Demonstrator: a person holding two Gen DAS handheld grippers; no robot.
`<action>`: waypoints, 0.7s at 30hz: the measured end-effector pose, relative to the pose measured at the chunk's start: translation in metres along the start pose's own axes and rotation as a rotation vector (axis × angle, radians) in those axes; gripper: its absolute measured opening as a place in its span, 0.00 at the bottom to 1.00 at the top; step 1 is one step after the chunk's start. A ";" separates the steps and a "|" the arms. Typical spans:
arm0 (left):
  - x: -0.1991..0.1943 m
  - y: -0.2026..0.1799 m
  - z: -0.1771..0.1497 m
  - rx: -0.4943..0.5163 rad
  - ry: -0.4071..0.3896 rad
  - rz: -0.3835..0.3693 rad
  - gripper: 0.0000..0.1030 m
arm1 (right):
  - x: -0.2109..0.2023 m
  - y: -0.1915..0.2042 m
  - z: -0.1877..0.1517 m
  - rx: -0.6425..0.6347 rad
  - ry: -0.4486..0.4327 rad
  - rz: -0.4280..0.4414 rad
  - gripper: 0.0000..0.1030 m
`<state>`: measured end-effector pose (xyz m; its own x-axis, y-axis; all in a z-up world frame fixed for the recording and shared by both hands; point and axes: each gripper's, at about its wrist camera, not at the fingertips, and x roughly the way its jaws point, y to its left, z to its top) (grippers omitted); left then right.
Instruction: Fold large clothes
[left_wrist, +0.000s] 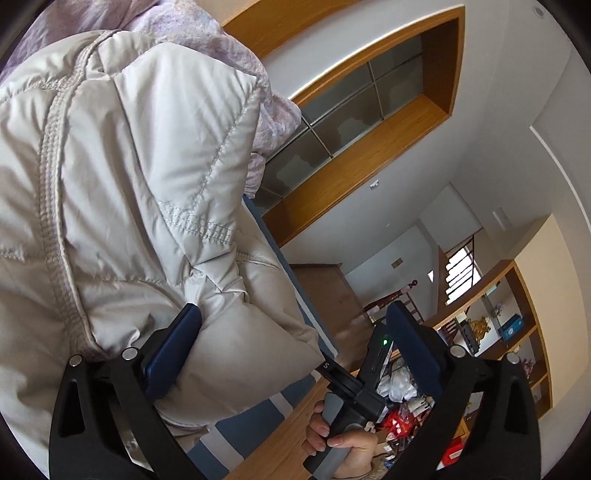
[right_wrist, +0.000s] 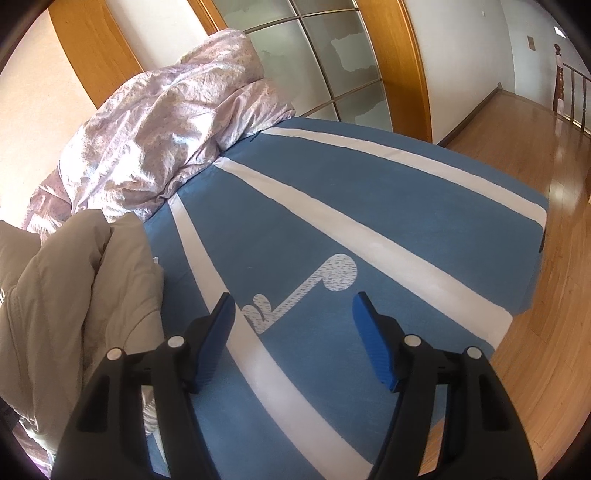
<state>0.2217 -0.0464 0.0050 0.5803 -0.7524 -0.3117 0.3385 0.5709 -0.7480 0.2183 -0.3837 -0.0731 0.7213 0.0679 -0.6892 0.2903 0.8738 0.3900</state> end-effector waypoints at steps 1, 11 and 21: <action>-0.002 0.002 0.000 -0.013 -0.007 -0.010 0.98 | -0.001 -0.001 -0.001 0.000 -0.003 -0.002 0.64; 0.033 0.002 -0.014 0.085 0.077 0.191 0.96 | -0.025 0.000 -0.001 -0.016 -0.066 -0.003 0.63; 0.058 -0.001 -0.013 0.127 0.116 0.261 0.96 | -0.024 -0.007 0.001 -0.002 -0.065 -0.026 0.63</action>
<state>0.2452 -0.0949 -0.0203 0.5740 -0.6032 -0.5538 0.2834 0.7809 -0.5567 0.1997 -0.3919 -0.0591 0.7528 0.0142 -0.6581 0.3081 0.8759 0.3713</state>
